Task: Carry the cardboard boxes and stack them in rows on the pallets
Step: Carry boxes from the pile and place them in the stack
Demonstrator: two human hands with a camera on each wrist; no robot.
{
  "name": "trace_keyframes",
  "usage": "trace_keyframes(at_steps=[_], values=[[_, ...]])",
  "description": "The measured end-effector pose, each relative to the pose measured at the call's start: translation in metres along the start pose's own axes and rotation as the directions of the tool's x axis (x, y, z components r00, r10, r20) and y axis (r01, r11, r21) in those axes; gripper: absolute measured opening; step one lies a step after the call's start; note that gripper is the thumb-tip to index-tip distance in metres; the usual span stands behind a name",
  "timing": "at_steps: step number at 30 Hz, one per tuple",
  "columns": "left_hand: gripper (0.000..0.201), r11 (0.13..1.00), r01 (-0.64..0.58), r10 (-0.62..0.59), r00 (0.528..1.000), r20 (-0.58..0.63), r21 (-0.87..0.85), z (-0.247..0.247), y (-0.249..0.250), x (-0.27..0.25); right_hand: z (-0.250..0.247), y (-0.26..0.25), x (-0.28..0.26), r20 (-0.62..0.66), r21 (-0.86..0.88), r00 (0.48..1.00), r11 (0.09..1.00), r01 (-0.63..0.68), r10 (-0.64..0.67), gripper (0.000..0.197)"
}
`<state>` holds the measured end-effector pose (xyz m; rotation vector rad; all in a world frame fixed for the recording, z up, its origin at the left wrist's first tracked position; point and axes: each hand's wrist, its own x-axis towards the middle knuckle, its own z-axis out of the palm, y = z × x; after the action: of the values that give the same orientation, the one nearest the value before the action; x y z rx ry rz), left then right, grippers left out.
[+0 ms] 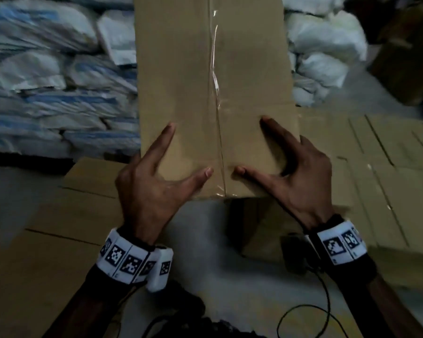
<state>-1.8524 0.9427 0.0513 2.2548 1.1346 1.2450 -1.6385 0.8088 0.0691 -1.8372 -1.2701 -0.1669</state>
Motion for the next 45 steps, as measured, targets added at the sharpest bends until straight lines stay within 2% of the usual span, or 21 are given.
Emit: trace_keyframes(at_steps=[4,7,14,19,22,29,35,39,42,45], values=[[0.094,0.991,-0.076,0.087,0.991,0.103,-0.109,0.023,0.084,-0.045,-0.098,0.028,-0.068,-0.101,-0.077,0.99,0.992,-0.102,0.094,0.096],[0.094,0.973,-0.159,0.191,0.961,0.202,-0.165,0.048,0.14,-0.072,-0.162,0.049,-0.113,-0.174,-0.107,0.97,0.976,-0.189,0.169,0.096],[0.096,0.906,-0.207,0.342,0.871,0.353,-0.368,0.121,0.236,-0.108,-0.257,0.094,-0.178,-0.321,-0.143,0.894,0.917,-0.373,0.314,0.095],[0.101,0.861,-0.204,0.428,0.784,0.449,-0.466,0.196,0.296,-0.112,-0.312,0.142,-0.19,-0.405,-0.173,0.834,0.864,-0.472,0.374,0.094],[0.096,0.794,-0.244,0.533,0.719,0.446,-0.556,0.243,0.336,-0.109,-0.344,0.175,-0.187,-0.455,-0.194,0.789,0.819,-0.54,0.413,0.093],[0.095,0.763,-0.195,0.575,0.641,0.508,-0.617,0.336,0.392,-0.083,-0.39,0.253,-0.147,-0.474,-0.224,0.741,0.748,-0.625,0.476,0.09],[0.095,0.82,-0.162,0.511,0.642,0.572,-0.549,0.396,0.409,-0.071,-0.4,0.323,-0.118,-0.398,-0.203,0.732,0.725,-0.658,0.553,0.092],[0.1,0.873,-0.115,0.423,0.659,0.621,-0.473,0.432,0.409,-0.073,-0.403,0.376,-0.098,-0.307,-0.216,0.763,0.739,-0.638,0.569,0.093],[0.107,0.909,-0.125,0.37,0.685,0.628,-0.399,0.456,0.404,-0.076,-0.401,0.424,-0.08,-0.197,-0.156,0.79,0.776,-0.611,0.581,0.093],[0.113,0.924,-0.132,0.347,0.683,0.642,-0.358,0.478,0.393,-0.084,-0.395,0.466,-0.065,-0.098,-0.15,0.831,0.817,-0.556,0.548,0.094]])
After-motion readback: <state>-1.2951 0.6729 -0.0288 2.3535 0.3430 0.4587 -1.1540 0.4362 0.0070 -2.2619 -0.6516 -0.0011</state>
